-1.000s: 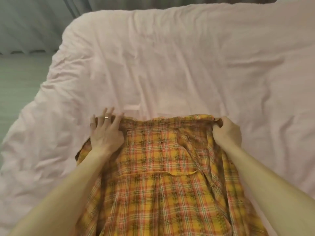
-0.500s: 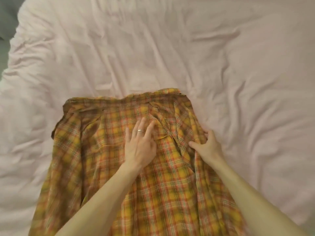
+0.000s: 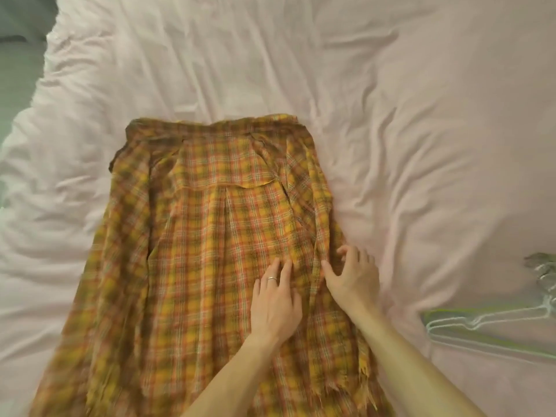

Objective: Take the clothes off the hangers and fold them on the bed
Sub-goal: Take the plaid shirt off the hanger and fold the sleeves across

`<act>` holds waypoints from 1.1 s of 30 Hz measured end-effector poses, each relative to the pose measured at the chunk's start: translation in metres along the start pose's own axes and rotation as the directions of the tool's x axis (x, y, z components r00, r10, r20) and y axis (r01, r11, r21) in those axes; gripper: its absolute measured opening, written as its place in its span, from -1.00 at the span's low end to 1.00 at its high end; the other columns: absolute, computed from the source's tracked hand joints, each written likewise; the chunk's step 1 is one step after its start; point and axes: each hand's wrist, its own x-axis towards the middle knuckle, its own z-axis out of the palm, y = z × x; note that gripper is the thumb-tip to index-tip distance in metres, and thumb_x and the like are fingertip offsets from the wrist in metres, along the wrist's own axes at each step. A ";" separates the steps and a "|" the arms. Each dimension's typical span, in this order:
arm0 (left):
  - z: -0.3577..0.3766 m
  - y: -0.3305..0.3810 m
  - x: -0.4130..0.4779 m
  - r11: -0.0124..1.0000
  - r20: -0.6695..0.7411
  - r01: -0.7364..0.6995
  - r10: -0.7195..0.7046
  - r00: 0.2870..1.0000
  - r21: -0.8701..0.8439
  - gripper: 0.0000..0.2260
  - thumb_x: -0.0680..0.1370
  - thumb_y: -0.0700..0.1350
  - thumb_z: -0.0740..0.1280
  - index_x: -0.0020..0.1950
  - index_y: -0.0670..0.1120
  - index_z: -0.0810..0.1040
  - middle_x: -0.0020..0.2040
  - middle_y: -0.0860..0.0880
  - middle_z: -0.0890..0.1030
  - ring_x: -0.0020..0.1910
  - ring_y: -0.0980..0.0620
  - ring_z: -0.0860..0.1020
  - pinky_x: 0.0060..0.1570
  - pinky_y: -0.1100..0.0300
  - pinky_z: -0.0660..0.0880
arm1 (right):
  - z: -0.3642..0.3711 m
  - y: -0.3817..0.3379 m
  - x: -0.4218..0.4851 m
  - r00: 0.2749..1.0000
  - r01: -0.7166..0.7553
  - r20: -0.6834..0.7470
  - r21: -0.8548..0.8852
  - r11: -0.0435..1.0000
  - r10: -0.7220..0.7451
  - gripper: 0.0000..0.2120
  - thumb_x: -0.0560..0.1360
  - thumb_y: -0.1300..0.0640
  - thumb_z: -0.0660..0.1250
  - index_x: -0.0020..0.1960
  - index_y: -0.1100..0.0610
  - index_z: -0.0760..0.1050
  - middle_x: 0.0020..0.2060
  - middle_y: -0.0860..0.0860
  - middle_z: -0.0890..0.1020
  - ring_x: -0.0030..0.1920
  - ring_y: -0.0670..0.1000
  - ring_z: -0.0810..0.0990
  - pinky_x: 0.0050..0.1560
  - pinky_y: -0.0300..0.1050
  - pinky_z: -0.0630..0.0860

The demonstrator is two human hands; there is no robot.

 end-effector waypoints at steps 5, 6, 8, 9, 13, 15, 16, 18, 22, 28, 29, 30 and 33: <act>0.045 0.014 -0.062 1.000 -0.213 -0.020 0.024 0.977 0.020 -0.67 0.58 0.02 0.24 0.33 -0.02 0.42 0.25 -0.10 0.55 0.19 -0.08 0.56 0.12 0.04 0.54 | 0.004 0.020 -0.016 0.899 -0.141 0.416 -0.026 0.990 0.139 -0.38 0.59 -0.33 0.06 0.42 0.11 0.36 0.29 0.07 0.49 0.28 0.13 0.51 0.23 0.03 0.47; 0.056 0.020 -0.075 0.999 -0.263 -0.023 0.029 0.964 0.028 -0.71 0.57 0.03 0.25 0.26 -0.03 0.45 0.19 -0.08 0.56 0.11 -0.07 0.57 0.05 0.06 0.55 | 0.004 0.025 -0.020 0.880 -0.147 0.456 -0.002 0.989 0.132 -0.36 0.59 -0.34 0.05 0.42 0.12 0.36 0.31 0.09 0.49 0.28 0.14 0.50 0.26 0.06 0.47; 0.072 0.035 -0.094 0.995 -0.238 -0.027 0.048 0.970 0.092 -0.77 0.55 0.05 0.28 0.15 -0.02 0.50 0.11 -0.04 0.57 -0.01 -0.04 0.56 -0.08 0.09 0.54 | 0.001 0.033 -0.025 0.851 -0.172 0.510 0.043 0.984 0.126 -0.38 0.57 -0.33 0.07 0.37 0.14 0.38 0.28 0.11 0.52 0.25 0.17 0.51 0.26 0.10 0.47; 0.079 0.042 -0.100 0.989 -0.188 -0.027 0.054 0.981 0.144 -0.78 0.53 0.07 0.31 0.10 -0.02 0.53 0.07 -0.02 0.57 -0.05 -0.03 0.56 -0.14 0.09 0.54 | -0.001 0.036 -0.025 0.834 -0.184 0.534 0.038 0.982 0.136 -0.41 0.57 -0.30 0.12 0.34 0.15 0.38 0.26 0.11 0.54 0.23 0.18 0.53 0.24 0.09 0.48; 0.094 0.074 -0.114 0.951 0.059 0.201 -0.220 0.974 0.237 -0.48 0.29 0.27 0.51 0.10 -0.01 0.57 0.08 -0.04 0.62 -0.04 -0.09 0.59 -0.19 0.03 0.56 | -0.018 0.048 -0.032 0.718 -0.062 0.689 -0.077 0.995 0.098 -0.42 0.51 -0.21 0.29 0.37 0.14 0.32 0.22 0.09 0.57 0.20 0.18 0.56 0.10 0.00 0.47; 0.094 0.085 -0.114 0.923 0.078 0.320 -0.342 0.936 0.213 -0.35 0.28 0.32 0.51 0.21 -0.04 0.54 0.20 -0.09 0.59 0.08 -0.13 0.57 -0.07 -0.04 0.55 | -0.024 0.053 -0.036 0.684 -0.027 0.722 -0.117 0.993 0.104 -0.49 0.48 -0.22 0.33 0.25 0.11 0.40 0.08 0.04 0.59 0.14 0.15 0.58 0.00 -0.04 0.47; 0.095 0.089 -0.113 0.915 0.062 0.348 -0.367 0.928 0.203 -0.33 0.35 0.32 0.47 0.30 -0.05 0.48 0.29 -0.10 0.54 0.18 -0.15 0.53 0.04 -0.06 0.52 | -0.028 0.056 -0.039 0.672 0.007 0.735 -0.130 0.992 0.091 -0.58 0.47 -0.21 0.34 0.13 0.09 0.46 -0.04 0.00 0.59 0.07 0.13 0.60 -0.05 -0.06 0.47; 0.097 0.089 -0.108 0.911 0.061 0.356 -0.375 0.925 0.206 -0.36 0.48 0.29 0.36 0.41 -0.06 0.35 0.43 -0.12 0.40 0.33 -0.18 0.41 0.21 -0.07 0.44 | -0.028 0.066 -0.043 0.653 0.056 0.755 -0.125 0.991 0.059 -0.76 0.45 -0.14 0.37 -0.10 0.03 0.51 -0.19 -0.07 0.62 -0.07 0.08 0.63 -0.10 -0.05 0.54; 0.103 0.088 -0.102 0.890 0.028 0.328 -0.355 0.935 0.318 -0.42 0.54 0.23 0.27 0.42 -0.11 0.33 0.45 -0.19 0.38 0.31 -0.24 0.42 0.22 -0.11 0.40 | -0.024 0.085 -0.058 0.563 -0.155 0.826 0.086 0.984 0.017 -0.80 0.47 -0.04 0.44 0.02 0.01 0.56 -0.13 -0.03 0.68 -0.16 0.01 0.68 -0.14 -0.05 0.66; 0.104 0.099 -0.105 0.909 0.001 0.336 -0.347 0.938 0.248 -0.69 0.58 0.07 0.19 0.22 -0.08 0.46 0.21 -0.11 0.56 0.07 -0.17 0.57 0.01 -0.04 0.43 | -0.023 0.093 -0.071 0.652 -0.304 0.758 0.251 0.919 0.008 -0.86 0.42 0.00 0.48 -0.17 0.07 0.63 -0.24 0.00 0.70 -0.12 0.06 0.68 0.01 0.09 0.64; 0.099 0.097 -0.109 0.925 -0.019 0.340 -0.342 0.940 0.172 -0.75 0.59 0.03 0.16 0.15 -0.06 0.47 0.12 -0.07 0.59 0.01 -0.14 0.59 -0.05 -0.01 0.43 | -0.024 0.089 -0.073 0.665 -0.313 0.747 0.267 0.911 0.010 -0.84 0.41 0.02 0.46 -0.21 0.11 0.60 -0.26 0.04 0.69 -0.17 0.06 0.66 0.00 0.13 0.61; 0.093 0.096 -0.115 0.936 -0.039 0.347 -0.345 0.938 0.061 -0.81 0.59 0.01 0.14 0.07 -0.05 0.46 0.01 -0.02 0.60 -0.08 -0.10 0.59 -0.11 0.02 0.45 | -0.026 0.084 -0.074 0.678 -0.335 0.735 0.289 0.897 0.016 -0.82 0.42 0.03 0.44 -0.22 0.14 0.57 -0.29 0.07 0.65 -0.22 0.05 0.62 -0.02 0.17 0.59; 0.073 0.092 -0.137 0.890 -0.052 0.312 -0.348 0.936 -0.331 -0.85 0.58 -0.06 0.15 -0.16 -0.06 0.42 -0.27 0.05 0.54 -0.32 0.03 0.50 -0.27 0.08 0.49 | -0.033 0.057 -0.073 0.736 -0.412 0.676 0.400 0.819 0.040 -0.66 0.44 -0.15 0.42 0.01 0.10 0.56 -0.13 -0.03 0.65 -0.14 0.00 0.60 -0.03 0.10 0.58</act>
